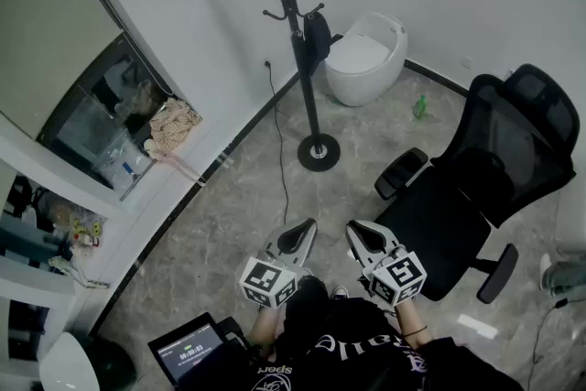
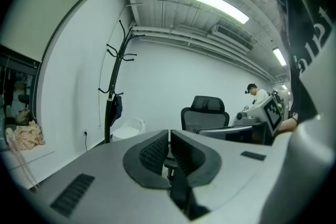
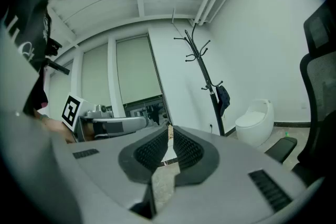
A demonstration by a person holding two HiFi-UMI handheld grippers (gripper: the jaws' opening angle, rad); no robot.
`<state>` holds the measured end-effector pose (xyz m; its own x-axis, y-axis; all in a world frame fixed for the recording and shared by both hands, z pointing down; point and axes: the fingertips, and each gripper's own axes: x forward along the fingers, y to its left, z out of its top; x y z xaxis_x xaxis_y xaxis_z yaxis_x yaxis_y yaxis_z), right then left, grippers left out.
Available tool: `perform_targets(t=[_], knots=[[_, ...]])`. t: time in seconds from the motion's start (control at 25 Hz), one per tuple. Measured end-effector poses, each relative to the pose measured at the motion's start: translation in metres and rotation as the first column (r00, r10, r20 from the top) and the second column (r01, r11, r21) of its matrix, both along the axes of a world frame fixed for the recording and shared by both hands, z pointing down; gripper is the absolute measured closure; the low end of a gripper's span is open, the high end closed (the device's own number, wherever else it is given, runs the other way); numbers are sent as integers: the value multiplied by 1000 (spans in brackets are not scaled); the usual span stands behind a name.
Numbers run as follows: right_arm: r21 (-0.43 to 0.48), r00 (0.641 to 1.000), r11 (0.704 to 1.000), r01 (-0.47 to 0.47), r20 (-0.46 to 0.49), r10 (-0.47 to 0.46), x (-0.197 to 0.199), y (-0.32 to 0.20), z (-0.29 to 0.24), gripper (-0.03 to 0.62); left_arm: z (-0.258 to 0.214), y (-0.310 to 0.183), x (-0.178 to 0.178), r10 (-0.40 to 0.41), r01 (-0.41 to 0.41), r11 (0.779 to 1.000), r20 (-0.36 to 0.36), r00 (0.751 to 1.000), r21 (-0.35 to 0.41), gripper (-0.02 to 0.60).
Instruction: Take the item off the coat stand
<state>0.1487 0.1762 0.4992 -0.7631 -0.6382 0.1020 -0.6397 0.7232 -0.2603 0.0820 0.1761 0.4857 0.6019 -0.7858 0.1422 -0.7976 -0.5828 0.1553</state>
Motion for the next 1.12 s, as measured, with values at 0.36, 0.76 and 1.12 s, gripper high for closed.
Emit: perform_targets(t=[0.36, 0.76, 1.12], knots=[[-21, 1000, 1000, 6, -14, -7, -14, -37, 3, 569, 6, -41, -15, -3, 3, 1000, -14, 1000, -1, 575], [33, 999, 999, -35, -23, 36, -76, -145, -8, 569, -7, -147, -73, 48, -47, 998, -22, 999, 39, 575], [36, 995, 995, -93, -43, 95, -141, -229, -24, 569, -16, -233, -141, 96, -94, 993, -30, 995, 66, 575]])
